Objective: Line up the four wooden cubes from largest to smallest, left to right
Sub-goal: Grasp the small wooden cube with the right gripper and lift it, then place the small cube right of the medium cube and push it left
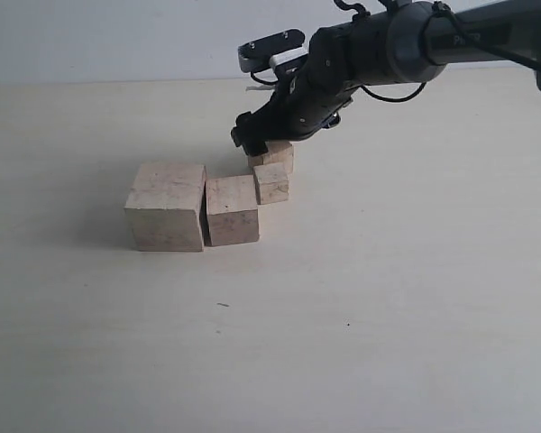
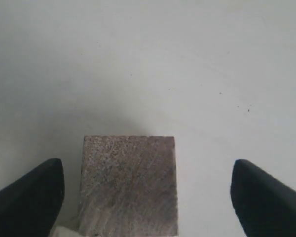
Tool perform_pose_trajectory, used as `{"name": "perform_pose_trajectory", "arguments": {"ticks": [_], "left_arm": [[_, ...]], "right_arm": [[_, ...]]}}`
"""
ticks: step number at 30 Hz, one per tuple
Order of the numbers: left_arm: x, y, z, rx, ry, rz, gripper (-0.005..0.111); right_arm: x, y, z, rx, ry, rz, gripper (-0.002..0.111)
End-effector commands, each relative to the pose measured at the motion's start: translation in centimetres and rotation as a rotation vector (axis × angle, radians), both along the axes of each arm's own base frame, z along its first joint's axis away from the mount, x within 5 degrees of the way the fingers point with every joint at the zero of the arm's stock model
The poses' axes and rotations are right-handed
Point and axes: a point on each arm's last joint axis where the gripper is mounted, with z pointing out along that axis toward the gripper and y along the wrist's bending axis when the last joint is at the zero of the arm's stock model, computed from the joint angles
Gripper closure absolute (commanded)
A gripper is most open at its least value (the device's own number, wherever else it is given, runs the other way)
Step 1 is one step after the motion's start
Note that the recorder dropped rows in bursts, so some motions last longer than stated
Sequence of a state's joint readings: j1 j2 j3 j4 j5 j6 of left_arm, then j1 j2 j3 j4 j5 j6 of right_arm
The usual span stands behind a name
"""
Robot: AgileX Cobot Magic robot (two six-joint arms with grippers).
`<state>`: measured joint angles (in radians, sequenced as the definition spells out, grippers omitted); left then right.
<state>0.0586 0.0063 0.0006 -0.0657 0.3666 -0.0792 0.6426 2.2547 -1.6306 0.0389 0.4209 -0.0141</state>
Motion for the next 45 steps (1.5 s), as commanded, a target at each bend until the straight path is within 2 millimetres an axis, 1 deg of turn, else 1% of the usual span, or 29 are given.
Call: {"name": "perform_pose_trajectory", "arguments": {"ticks": [1,5,7,8,11,15,17,18,21,24,27,29,31,32,34,36,37,39,41,45], "left_arm": [[0.0,0.0,0.1,0.0,-0.014,0.0,0.107],[0.0,0.0,0.1,0.0,-0.014,0.0,0.107],[0.0,0.0,0.1,0.0,-0.014,0.0,0.107],[0.0,0.0,0.1,0.0,-0.014,0.0,0.107],[0.0,0.0,0.1,0.0,-0.014,0.0,0.107],[0.0,0.0,0.1,0.0,-0.014,0.0,0.107],[0.0,0.0,0.1,0.0,-0.014,0.0,0.107],[0.0,0.0,0.1,0.0,-0.014,0.0,0.107],[0.0,0.0,0.1,0.0,-0.014,0.0,0.107],[0.0,0.0,0.1,0.0,-0.014,0.0,0.107],[0.0,0.0,0.1,0.0,-0.014,0.0,0.107],[0.0,0.0,0.1,0.0,-0.014,0.0,0.107],[0.0,0.0,0.1,0.0,-0.014,0.0,0.107],[0.0,0.0,0.1,0.0,-0.014,0.0,0.107],[0.0,0.0,0.1,0.0,-0.014,0.0,0.107],[0.0,0.0,0.1,0.0,-0.014,0.0,0.107],[0.0,0.0,0.1,0.0,-0.014,0.0,0.107],[0.0,0.0,0.1,0.0,-0.014,0.0,0.107],[0.0,0.0,0.1,0.0,-0.014,0.0,0.107],[0.0,0.0,0.1,0.0,-0.014,0.0,0.107]], "right_arm": [[0.1,-0.1,-0.6,-0.002,0.022,-0.011,0.022],[0.1,-0.2,-0.8,-0.007,0.028,-0.011,0.023],[0.1,-0.2,-0.8,-0.007,0.028,-0.011,0.028],[0.1,-0.2,-0.8,-0.007,0.028,-0.011,0.033],[0.0,-0.2,-0.8,-0.011,0.034,-0.01,0.052],[0.1,-0.3,-0.8,-0.027,0.017,0.004,0.085],[0.2,-0.3,-0.4,-0.044,-0.011,0.023,0.102],[0.3,-0.4,-0.2,-0.053,-0.027,0.032,0.108],[0.3,-0.4,1.7,-0.045,-0.074,0.05,0.108],[0.0,-0.7,4.5,-0.056,-0.134,0.102,0.108],[-0.9,-1.4,7.6,-0.147,-0.191,0.24,0.108],[-1.7,-2.2,9.1,-0.224,-0.181,0.325,0.108],[-2.4,-2.8,10.1,-0.239,-0.137,0.352,0.108],[-2.8,-3.0,10.4,-0.241,-0.104,0.365,0.108],[-3.7,-3.2,10.3,-0.264,-0.025,0.422,0.108],[-4.7,-3.1,9.8,-0.266,0.067,0.516,0.108],[-5.3,-3.0,9.4,-0.256,0.121,0.594,0.108],[-5.9,-2.8,8.9,-0.251,0.16,0.703,0.108],[-6.1,-2.7,8.2,-0.256,0.182,0.784,0.108],[-5.8,-2.7,7.0,-0.286,0.199,0.796,0.108]]}}
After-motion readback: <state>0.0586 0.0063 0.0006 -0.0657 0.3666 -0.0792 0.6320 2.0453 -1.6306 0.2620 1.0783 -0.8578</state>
